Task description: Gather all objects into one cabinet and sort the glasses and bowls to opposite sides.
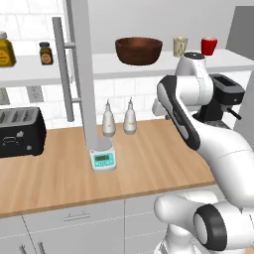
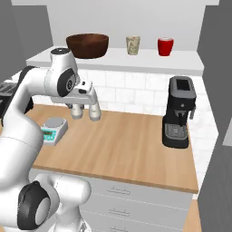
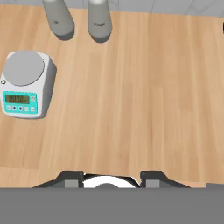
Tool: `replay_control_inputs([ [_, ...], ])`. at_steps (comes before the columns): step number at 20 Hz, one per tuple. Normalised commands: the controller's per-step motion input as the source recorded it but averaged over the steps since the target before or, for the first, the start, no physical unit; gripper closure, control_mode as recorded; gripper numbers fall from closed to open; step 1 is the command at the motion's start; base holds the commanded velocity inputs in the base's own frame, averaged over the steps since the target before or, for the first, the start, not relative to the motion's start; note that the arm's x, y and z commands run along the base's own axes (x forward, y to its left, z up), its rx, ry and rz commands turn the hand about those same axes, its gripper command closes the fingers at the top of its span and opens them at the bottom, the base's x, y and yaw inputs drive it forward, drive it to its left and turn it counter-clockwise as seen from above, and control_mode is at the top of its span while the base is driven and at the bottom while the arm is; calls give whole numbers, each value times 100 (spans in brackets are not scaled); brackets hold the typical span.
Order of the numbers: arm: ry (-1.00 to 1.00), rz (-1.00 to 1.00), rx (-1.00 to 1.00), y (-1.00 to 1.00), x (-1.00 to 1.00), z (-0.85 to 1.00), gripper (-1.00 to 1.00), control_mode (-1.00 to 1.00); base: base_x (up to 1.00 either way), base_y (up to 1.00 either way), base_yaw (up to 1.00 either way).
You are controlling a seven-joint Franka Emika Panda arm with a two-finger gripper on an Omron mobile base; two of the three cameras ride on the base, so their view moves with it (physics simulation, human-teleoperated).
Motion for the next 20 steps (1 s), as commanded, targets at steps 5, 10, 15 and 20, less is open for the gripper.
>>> replay_control_inputs([
  [5,0,0,0,0,0,0,-100,100,0,0,0],
  [10,0,0,0,0,0,0,-100,100,-75,0,-4],
  [15,0,0,0,0,0,0,-100,100,-100,0,-4],
  [20,0,0,0,0,0,0,-100,100,-81,27,0],
])
